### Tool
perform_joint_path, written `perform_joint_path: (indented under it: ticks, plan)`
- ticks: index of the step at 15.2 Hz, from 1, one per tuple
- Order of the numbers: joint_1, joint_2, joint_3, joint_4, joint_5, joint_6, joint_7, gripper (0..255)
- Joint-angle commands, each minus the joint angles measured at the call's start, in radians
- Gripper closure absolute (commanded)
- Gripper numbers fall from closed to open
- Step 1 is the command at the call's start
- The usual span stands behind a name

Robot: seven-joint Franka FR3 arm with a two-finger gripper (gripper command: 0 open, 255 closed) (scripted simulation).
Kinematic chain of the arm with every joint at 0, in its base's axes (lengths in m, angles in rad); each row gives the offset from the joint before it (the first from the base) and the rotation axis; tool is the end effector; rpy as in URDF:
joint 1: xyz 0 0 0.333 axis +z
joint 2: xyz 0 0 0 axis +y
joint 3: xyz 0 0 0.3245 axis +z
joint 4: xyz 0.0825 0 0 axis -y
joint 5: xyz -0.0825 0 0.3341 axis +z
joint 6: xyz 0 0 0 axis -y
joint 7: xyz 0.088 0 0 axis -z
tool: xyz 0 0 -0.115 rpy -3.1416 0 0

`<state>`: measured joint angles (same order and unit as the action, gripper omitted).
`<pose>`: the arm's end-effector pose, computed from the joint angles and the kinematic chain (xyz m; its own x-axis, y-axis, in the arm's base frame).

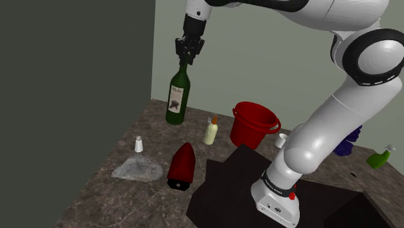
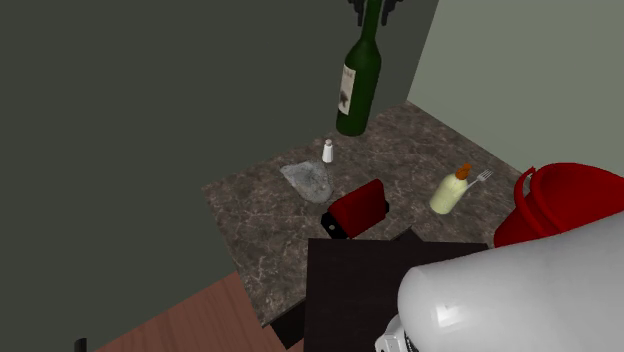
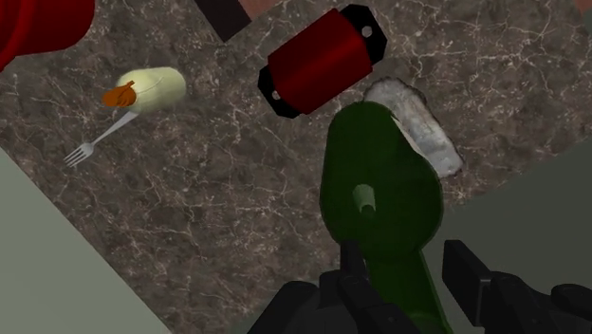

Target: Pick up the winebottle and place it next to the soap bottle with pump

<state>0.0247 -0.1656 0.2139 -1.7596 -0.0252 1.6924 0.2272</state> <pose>0.4491 0.1160 0.6338 0.9943 0.0140 0.1055 0.0101 -0.9993 0.0374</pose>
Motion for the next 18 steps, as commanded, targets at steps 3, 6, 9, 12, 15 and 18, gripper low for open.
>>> perform_joint_path:
  ticks: [3, 6, 9, 12, 15, 18]
  plan:
    - [-0.038, 0.023, -0.053, -0.002, -0.004, 0.029, -0.091, 255]
    - [-0.068, 0.049, -0.092, 0.011, -0.006, 0.044, -0.159, 255]
    - [-0.097, 0.082, -0.129, 0.034, -0.006, 0.056, -0.225, 255]
    - [-0.127, 0.125, -0.164, 0.069, -0.004, 0.066, -0.289, 255]
    - [-0.158, 0.176, -0.196, 0.116, 0.001, 0.071, -0.353, 255]
    - [-0.189, 0.235, -0.225, 0.177, 0.009, 0.072, -0.415, 255]
